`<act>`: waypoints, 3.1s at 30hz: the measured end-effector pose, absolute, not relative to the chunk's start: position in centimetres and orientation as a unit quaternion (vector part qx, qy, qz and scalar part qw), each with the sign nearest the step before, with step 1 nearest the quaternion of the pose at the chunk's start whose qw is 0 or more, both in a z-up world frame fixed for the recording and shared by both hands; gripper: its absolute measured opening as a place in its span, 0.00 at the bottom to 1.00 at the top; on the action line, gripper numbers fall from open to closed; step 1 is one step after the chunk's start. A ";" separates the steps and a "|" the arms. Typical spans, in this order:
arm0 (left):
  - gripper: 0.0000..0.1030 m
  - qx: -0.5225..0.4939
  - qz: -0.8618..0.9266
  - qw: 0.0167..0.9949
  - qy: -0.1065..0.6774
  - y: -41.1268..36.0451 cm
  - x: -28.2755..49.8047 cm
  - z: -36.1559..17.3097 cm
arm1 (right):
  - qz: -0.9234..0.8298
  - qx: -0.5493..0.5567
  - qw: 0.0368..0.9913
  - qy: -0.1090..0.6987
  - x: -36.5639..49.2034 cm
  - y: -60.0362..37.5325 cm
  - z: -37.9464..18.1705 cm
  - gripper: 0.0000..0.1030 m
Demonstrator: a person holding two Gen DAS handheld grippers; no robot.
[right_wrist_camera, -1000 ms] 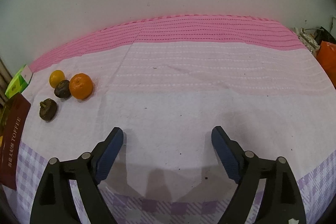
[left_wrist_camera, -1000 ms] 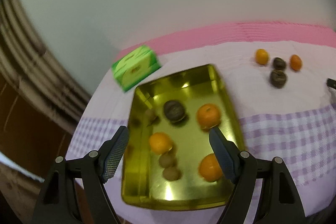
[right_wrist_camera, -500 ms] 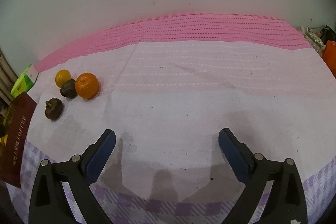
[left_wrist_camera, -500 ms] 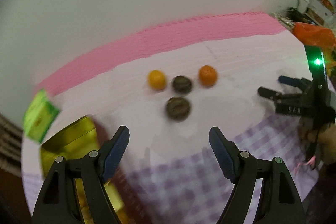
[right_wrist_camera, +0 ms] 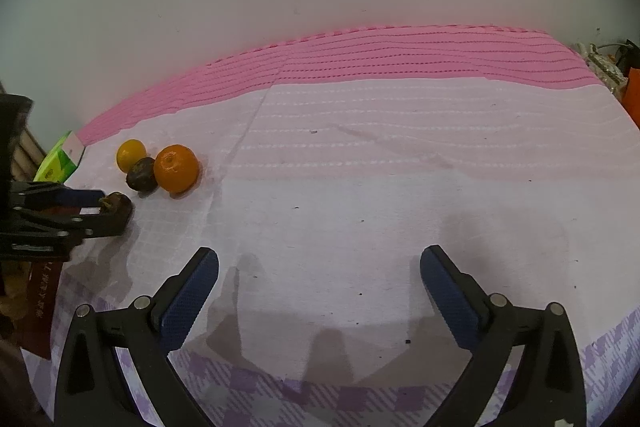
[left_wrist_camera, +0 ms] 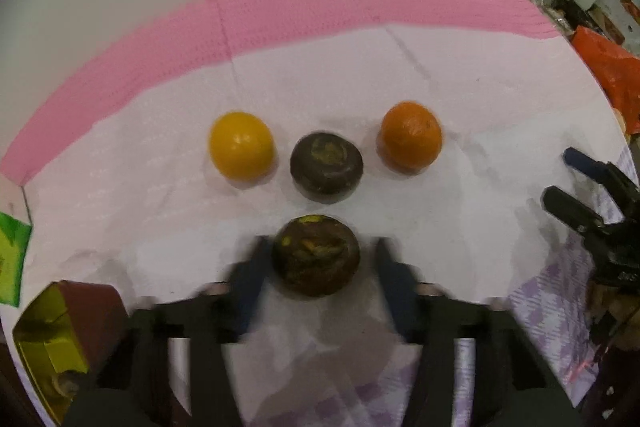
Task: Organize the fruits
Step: 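Grasp a dark brown fruit with left while right grasps a tangerine, then lower the dark brown fruit into the tray and open the left gripper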
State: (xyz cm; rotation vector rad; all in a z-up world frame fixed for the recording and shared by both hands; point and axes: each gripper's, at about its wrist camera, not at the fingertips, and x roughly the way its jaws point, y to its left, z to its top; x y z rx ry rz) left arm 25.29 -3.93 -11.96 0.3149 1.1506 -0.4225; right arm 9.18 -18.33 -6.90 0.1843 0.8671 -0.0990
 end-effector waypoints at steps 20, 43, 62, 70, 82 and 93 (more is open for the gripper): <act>0.42 -0.018 -0.183 0.833 0.522 1.7 13.7 -6.2 | 0.177 -0.015 0.908 0.379 14.5 -11.4 -4.8 0.75; 0.42 -0.087 -0.090 0.866 0.484 11.9 9.0 -3.0 | 0.162 0.003 0.893 0.421 12.0 -9.0 -7.0 0.33; 0.42 -0.057 -0.005 0.888 0.456 17.7 9.5 -4.5 | 0.108 0.030 0.900 0.422 9.8 -9.7 -7.2 0.33; 0.42 -0.050 0.017 0.883 0.467 18.8 11.8 -6.4 | 0.101 0.025 0.897 0.429 9.9 -9.5 -7.3 0.33; 0.43 -0.026 0.012 0.882 0.471 18.1 12.7 -8.1 | 0.100 0.022 0.897 0.430 10.0 -9.5 -7.3 0.33; 0.43 0.010 0.013 0.886 0.464 16.8 12.4 -8.7 | 0.098 0.017 0.897 0.431 10.0 -9.4 -7.5 0.34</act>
